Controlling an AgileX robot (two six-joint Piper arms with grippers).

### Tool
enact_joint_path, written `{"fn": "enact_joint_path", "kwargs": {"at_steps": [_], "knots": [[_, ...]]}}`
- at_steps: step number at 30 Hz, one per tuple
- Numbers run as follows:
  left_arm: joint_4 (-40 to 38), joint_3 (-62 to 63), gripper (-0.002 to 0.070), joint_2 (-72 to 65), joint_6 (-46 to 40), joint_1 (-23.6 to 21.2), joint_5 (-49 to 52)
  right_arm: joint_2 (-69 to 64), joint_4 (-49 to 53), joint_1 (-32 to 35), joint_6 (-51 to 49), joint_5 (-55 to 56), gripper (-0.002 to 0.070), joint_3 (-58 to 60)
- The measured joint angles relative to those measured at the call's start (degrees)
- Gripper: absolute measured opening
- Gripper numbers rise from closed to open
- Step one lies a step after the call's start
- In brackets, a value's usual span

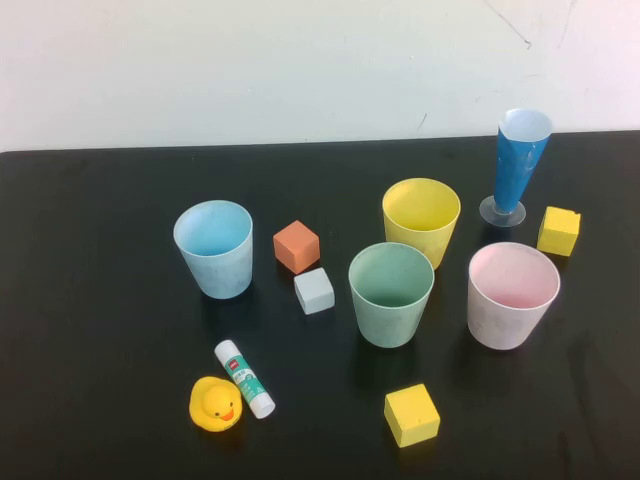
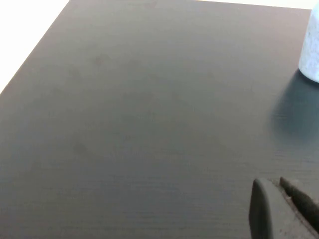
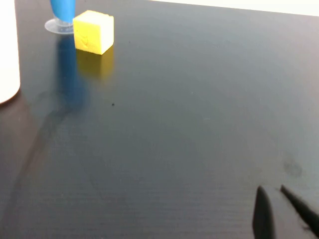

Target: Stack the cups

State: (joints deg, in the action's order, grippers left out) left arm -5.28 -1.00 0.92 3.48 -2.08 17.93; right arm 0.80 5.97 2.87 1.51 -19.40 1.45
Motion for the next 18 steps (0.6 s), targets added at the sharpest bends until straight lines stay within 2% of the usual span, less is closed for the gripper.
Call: {"fn": "enact_joint_path", "kwargs": {"at_steps": [18], "knots": [[0.0, 0.0, -0.0003, 0.0, 0.0, 0.0, 0.0, 0.0, 0.0, 0.0, 0.0, 0.0, 0.0010, 0.0]]}}
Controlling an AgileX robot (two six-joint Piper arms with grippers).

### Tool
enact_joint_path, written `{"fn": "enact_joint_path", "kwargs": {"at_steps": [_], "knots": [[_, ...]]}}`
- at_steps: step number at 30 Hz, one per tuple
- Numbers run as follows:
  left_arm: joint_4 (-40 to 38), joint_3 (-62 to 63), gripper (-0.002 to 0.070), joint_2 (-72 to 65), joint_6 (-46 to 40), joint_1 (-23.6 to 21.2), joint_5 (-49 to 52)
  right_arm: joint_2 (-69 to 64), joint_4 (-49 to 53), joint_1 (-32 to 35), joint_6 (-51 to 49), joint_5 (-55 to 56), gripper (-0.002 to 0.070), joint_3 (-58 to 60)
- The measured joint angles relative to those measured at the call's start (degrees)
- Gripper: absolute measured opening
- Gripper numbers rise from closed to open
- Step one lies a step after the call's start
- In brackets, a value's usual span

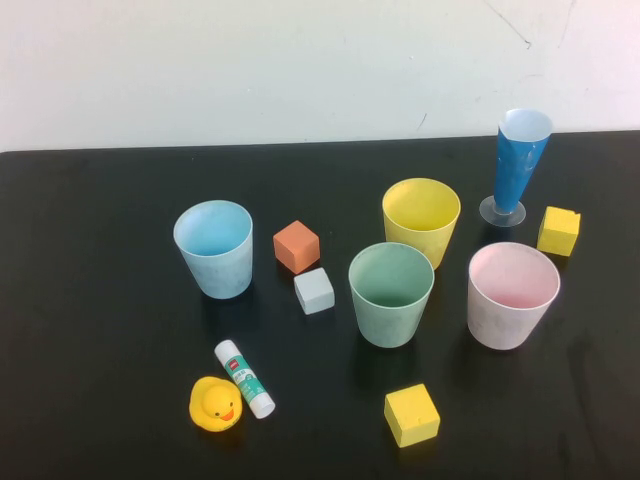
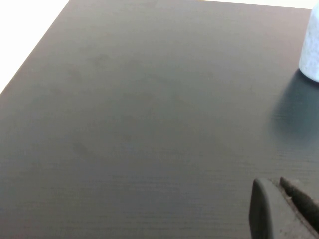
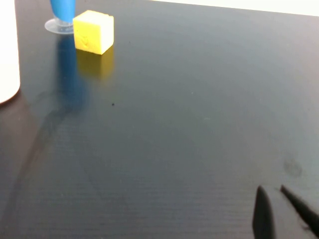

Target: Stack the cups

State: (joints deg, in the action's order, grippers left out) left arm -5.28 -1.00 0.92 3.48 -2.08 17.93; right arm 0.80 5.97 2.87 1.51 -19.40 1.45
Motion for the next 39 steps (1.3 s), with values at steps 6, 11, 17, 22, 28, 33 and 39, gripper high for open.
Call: {"fn": "enact_joint_path", "kwargs": {"at_steps": [6, 11, 17, 22, 28, 33, 39], "knots": [[0.0, 0.0, -0.0003, 0.0, 0.0, 0.0, 0.1, 0.0, 0.0, 0.0, 0.0, 0.0, 0.0010, 0.0], [0.0, 0.0, -0.0003, 0.0, 0.0, 0.0, 0.1, 0.0, 0.0, 0.0, 0.0, 0.0, 0.0010, 0.0], [0.0, 0.0, -0.0003, 0.0, 0.0, 0.0, 0.1, 0.0, 0.0, 0.0, 0.0, 0.0, 0.0010, 0.0], [0.1, -0.1, -0.0003, 0.0, 0.0, 0.0, -2.7, 0.0, 0.0, 0.0, 0.0, 1.7, 0.0010, 0.1], [0.2, -0.2, -0.0004, 0.0, 0.0, 0.0, -15.8, 0.0, 0.0, 0.0, 0.0, 13.2, 0.0010, 0.2], [0.2, -0.2, -0.0004, 0.0, 0.0, 0.0, -29.4, 0.0, 0.0, 0.0, 0.3, 28.5, 0.0010, 0.2], [0.2, -0.2, -0.0003, 0.0, 0.1, 0.0, -36.6, 0.0, -0.2, 0.0, 0.9, 46.2, 0.0010, 0.2]]}}
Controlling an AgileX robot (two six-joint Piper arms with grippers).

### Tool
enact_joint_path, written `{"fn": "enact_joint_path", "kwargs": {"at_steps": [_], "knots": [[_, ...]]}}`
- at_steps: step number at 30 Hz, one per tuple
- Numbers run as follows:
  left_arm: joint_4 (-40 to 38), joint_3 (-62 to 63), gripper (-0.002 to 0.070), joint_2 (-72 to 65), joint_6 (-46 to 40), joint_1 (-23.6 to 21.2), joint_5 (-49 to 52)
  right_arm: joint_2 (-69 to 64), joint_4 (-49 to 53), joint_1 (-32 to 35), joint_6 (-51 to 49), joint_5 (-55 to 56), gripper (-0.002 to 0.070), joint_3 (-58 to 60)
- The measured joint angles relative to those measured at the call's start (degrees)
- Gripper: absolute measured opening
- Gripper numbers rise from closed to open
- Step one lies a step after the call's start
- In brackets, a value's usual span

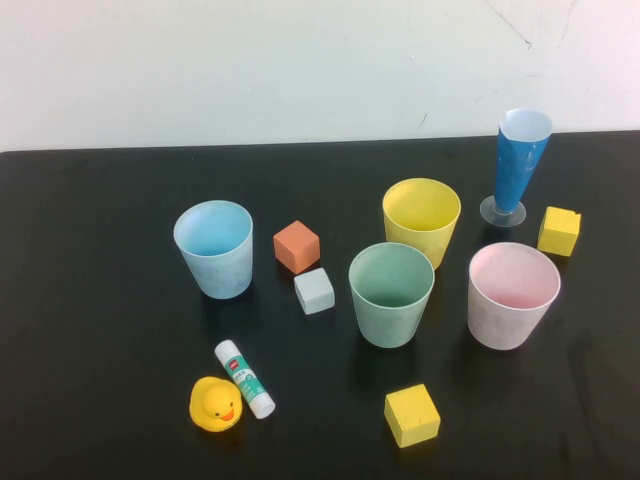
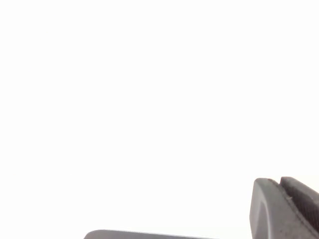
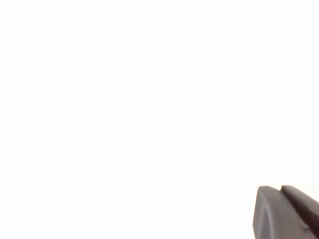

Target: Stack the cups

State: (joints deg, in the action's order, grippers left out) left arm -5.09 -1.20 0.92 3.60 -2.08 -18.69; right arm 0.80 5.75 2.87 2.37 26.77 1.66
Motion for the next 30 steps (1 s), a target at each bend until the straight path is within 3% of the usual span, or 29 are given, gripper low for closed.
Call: {"fn": "enact_joint_path", "kwargs": {"at_steps": [5, 12, 18, 25, 30], "knots": [[-0.2, 0.0, -0.0003, 0.0, 4.0, 0.0, -1.5, 0.0, -0.3, 0.0, 0.0, 6.5, 0.0010, 0.0], [-0.8, 0.0, -0.0003, 0.0, 6.8, 0.0, -4.2, 0.0, -0.1, 0.0, -0.5, 4.0, 0.0010, -0.8], [-0.9, 0.8, -0.0003, 0.0, 9.1, 0.0, -3.5, 0.0, 7.0, 0.0, -0.6, -14.0, 0.0010, -11.1], [1.2, 16.6, -0.0003, -3.2, 7.6, 0.0, 22.5, -1.6, 10.2, 0.0, -0.1, -41.2, 0.0010, -26.5], [2.0, 27.7, -0.0003, -12.2, 3.0, 0.0, 31.5, -9.3, 4.4, 0.0, 6.3, -54.3, 0.0010, -32.3]]}}
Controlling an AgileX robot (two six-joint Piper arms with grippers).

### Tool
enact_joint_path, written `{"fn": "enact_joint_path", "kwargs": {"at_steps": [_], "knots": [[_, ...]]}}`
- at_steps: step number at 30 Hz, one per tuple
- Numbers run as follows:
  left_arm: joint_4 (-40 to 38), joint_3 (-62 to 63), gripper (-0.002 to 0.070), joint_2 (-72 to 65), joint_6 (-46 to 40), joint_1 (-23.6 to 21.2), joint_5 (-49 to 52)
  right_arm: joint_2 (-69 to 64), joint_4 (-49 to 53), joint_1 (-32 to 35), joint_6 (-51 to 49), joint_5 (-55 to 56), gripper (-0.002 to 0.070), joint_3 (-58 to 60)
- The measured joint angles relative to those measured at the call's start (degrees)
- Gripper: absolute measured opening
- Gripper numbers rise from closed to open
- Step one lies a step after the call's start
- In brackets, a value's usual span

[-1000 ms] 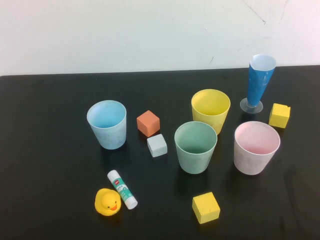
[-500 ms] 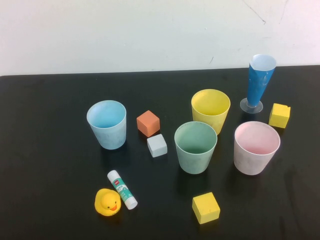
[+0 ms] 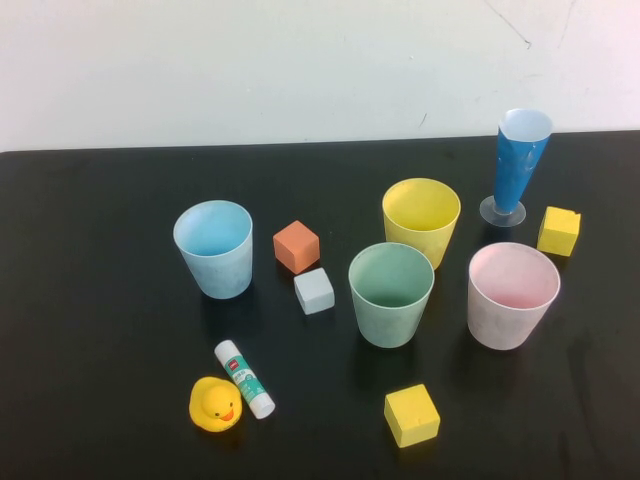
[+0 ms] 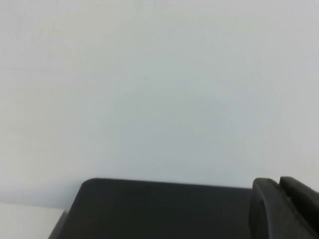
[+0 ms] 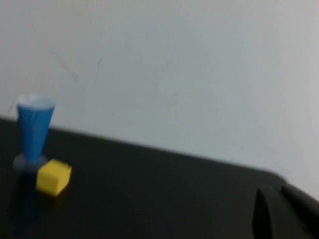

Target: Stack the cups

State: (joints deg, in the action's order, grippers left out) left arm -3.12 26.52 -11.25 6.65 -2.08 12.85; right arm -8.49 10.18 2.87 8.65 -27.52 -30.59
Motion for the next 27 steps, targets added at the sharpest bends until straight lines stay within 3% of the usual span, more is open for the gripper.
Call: {"fn": "enact_joint_path", "kwargs": {"at_steps": [6, 10, 13, 17, 20, 24, 27], "knots": [[-0.9, 9.4, -0.0003, -13.3, -1.6, 0.0, 5.6, -10.8, -17.5, 0.0, 19.1, -10.7, 0.0010, -0.6], [-8.9, 13.0, -0.0003, -23.5, -4.6, 0.0, 10.0, -17.0, -26.5, 0.0, 29.3, -12.0, 0.0010, 1.3], [-20.2, 16.8, -0.0003, -32.0, -15.4, 0.0, 15.3, -19.8, -32.0, 0.0, 36.8, -11.2, 0.0010, 3.4], [-38.2, 22.4, -0.0003, -44.5, -36.9, 0.0, 20.1, -21.6, -39.3, 0.0, 43.9, -7.0, 0.0010, 7.1], [-46.7, 27.4, -0.0003, -53.2, -44.9, 0.0, 22.9, -21.5, -44.5, 0.0, 48.8, -4.2, 0.0010, 9.3], [-48.6, 36.4, -0.0003, -63.8, -47.3, 0.1, 29.6, -21.5, -46.9, 0.0, 52.4, -3.4, 0.0010, 9.7], [-44.0, 43.5, -0.0003, -70.4, -47.7, 2.1, 32.7, -21.5, -47.7, 0.0, 53.0, -3.2, 0.0010, 9.9]]}}
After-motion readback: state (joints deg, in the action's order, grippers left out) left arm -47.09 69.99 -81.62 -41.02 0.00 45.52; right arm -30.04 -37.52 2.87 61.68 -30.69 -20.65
